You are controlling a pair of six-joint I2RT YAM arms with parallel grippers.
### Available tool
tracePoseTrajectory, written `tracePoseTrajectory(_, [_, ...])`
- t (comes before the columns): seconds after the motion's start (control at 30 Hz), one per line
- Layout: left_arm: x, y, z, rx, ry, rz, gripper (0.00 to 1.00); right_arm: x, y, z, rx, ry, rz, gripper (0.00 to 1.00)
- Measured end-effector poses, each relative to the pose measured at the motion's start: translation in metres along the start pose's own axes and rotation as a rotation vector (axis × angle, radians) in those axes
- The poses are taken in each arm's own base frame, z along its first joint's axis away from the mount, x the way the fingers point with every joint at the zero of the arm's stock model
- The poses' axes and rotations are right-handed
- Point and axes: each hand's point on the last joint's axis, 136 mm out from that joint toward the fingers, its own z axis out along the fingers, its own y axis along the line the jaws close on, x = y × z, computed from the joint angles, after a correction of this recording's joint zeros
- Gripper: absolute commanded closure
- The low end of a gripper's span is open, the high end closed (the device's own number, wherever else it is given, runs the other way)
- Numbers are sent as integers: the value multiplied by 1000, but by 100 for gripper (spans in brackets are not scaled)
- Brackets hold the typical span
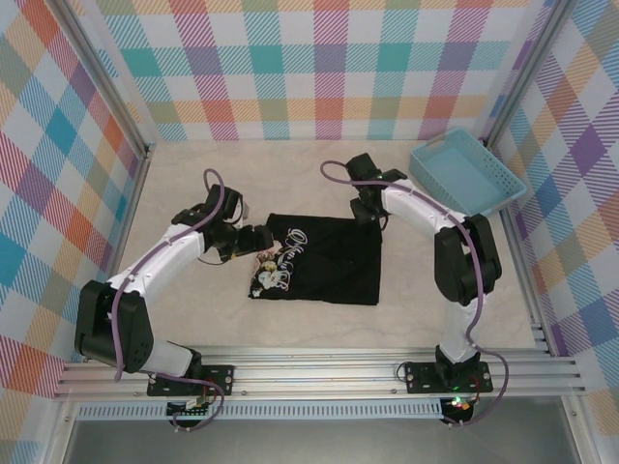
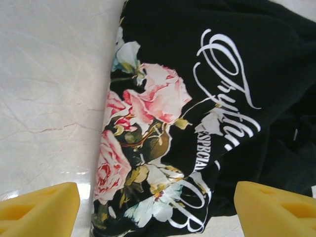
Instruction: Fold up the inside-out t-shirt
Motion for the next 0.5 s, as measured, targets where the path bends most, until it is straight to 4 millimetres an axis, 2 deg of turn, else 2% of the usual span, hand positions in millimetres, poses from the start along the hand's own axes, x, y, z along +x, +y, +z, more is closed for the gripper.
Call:
tracePoseTrajectory(0.1, [4, -14, 5, 62, 5, 36, 19, 16, 7, -10, -77, 14, 35, 36])
tracePoseTrajectory(0.2, [18, -44, 11, 165, 39, 104, 19, 39, 23, -25, -209, 38, 93, 33])
tracePoseTrajectory(0.3, [36, -79, 22, 254, 85, 192, 19, 46, 40, -28, -310, 53, 146, 33])
tracePoseTrajectory(0.4, [57, -98, 39, 276, 141, 266, 21, 45, 50, -21, -373, 63, 191, 39])
tracePoseTrajectory(0.5, [71, -107, 54, 265, 182, 317, 26, 43, 55, -9, -405, 78, 226, 54])
